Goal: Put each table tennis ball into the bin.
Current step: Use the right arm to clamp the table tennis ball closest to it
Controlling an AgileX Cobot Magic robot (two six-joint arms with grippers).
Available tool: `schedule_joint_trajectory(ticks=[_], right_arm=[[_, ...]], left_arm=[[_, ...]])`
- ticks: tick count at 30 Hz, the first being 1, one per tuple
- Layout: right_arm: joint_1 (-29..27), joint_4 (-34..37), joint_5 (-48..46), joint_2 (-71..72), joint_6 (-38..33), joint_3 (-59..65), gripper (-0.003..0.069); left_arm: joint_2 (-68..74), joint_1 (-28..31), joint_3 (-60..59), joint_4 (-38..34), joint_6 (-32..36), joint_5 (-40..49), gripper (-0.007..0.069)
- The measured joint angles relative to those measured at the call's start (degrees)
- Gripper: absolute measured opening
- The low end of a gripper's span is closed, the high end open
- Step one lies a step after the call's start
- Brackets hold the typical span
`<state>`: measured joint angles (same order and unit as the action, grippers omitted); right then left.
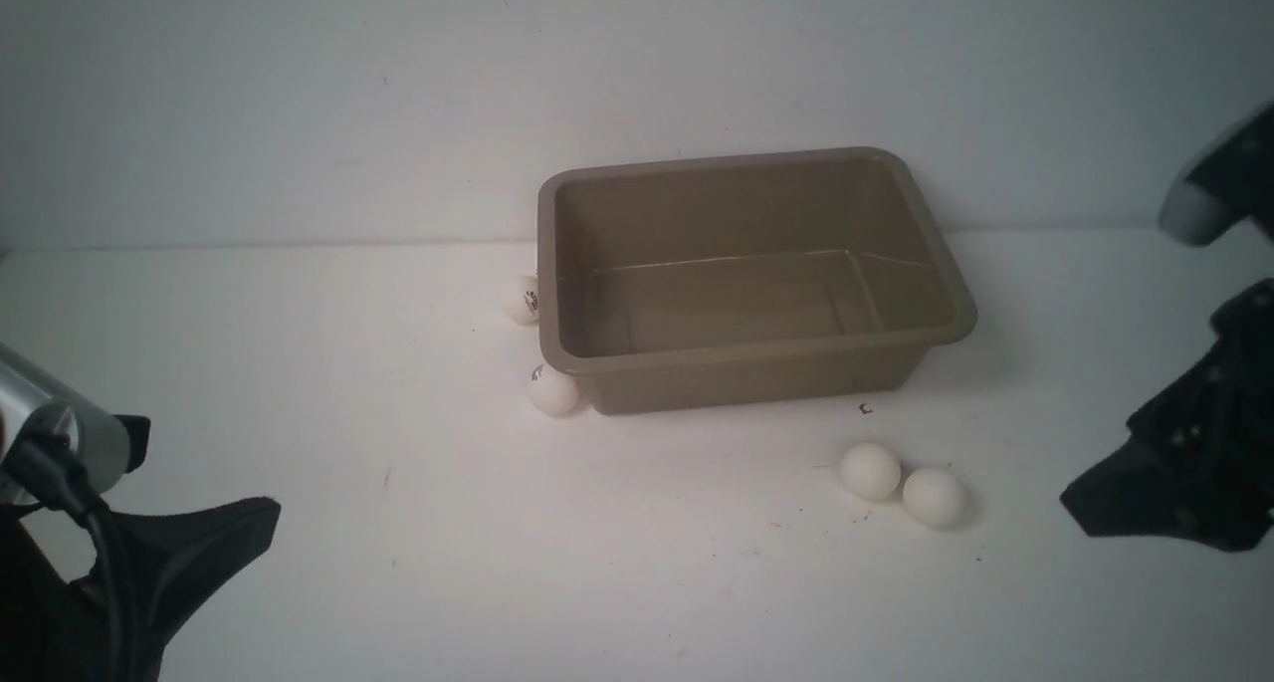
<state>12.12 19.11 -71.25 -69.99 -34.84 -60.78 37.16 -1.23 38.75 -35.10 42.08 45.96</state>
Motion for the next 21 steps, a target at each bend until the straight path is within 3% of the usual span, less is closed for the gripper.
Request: schedule_joint_trajectory(ticks=[5,21], right_arm=[[2.37,-1.68,4.50,-3.74,0.96,0.00,0.0505],[2.86,-3.47,14.00,-17.01,0.95,-1.90,0.0505]], left_arm=[[1.49,0.00,0.00,-1.87,2.15,-0.11,0.0583],[13.96,0.00,0.00,-9.10,11.40,-4.41,0.0583]])
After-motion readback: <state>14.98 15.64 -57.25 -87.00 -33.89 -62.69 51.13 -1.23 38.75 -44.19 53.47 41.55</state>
